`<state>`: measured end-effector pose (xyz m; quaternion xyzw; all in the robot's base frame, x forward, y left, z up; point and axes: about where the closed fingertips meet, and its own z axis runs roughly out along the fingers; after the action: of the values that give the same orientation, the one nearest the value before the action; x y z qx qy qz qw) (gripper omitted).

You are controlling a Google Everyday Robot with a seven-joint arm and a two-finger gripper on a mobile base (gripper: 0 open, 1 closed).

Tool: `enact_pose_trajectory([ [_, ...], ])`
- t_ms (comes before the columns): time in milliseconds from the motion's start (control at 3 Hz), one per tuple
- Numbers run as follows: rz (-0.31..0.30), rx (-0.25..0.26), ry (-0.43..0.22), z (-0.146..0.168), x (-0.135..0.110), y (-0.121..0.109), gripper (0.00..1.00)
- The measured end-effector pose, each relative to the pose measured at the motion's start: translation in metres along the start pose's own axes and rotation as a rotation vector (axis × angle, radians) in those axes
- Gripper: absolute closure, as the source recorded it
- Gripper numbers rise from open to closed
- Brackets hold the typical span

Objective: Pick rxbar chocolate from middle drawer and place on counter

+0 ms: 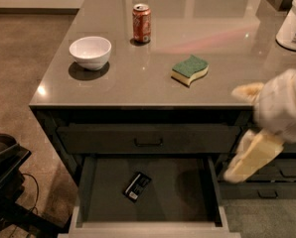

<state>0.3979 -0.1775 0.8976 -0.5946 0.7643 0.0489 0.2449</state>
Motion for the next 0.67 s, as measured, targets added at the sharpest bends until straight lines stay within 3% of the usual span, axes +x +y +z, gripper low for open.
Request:
enact_pose_trajectory([
  [333, 0.079, -0.068, -0.131, 0.077, 0.01, 0.037, 0.0],
  [667, 0.113, -0.069, -0.132, 0.104, 0.02, 0.051, 0.0],
])
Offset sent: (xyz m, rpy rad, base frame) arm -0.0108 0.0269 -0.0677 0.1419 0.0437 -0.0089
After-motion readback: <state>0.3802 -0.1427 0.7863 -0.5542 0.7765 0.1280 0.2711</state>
